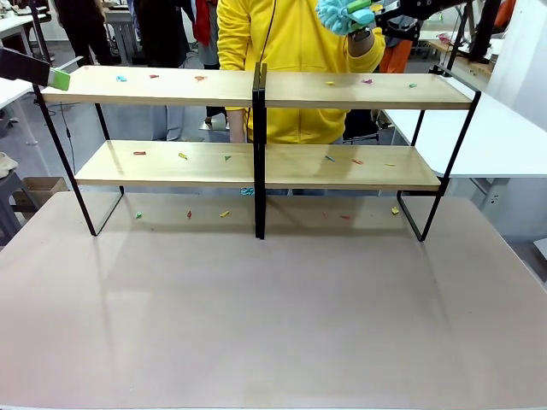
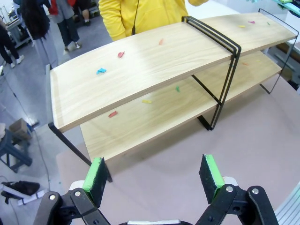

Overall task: Clean the shelves.
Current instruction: Pick up the Duster when the human hands it over.

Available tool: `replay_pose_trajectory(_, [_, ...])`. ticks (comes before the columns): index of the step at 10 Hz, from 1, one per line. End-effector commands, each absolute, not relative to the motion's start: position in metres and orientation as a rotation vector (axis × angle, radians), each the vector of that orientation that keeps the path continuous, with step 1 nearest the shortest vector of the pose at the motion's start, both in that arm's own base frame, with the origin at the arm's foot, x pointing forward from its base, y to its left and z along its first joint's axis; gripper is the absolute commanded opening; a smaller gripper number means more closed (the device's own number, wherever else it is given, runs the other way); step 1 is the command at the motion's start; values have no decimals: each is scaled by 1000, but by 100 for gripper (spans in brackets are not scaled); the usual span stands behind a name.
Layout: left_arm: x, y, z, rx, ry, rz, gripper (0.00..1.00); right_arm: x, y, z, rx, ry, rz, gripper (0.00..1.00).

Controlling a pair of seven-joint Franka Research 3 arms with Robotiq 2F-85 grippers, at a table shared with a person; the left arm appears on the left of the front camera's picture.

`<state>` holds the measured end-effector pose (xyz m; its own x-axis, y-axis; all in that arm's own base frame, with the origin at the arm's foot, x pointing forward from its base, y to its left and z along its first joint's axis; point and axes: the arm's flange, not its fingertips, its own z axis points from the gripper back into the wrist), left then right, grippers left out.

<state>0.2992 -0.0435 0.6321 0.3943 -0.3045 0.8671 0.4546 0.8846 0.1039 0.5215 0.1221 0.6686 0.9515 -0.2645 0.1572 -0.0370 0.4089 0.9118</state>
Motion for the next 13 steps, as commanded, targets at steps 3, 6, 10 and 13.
replay_pose_trajectory(3, [299,-43,632,-156,-1069,-480,100,515,113,663,1150,-293,-184,0])
replay_pose_trajectory(6, [299,-43,632,-156,-1069,-480,100,461,45,704,1137,-286,91,0])
replay_pose_trajectory(10, [299,-43,632,-156,-1069,-480,100,319,-104,727,1049,-404,359,0])
replay_pose_trajectory(13, [299,-43,632,-156,-1069,-480,100,242,-173,708,837,-539,463,0])
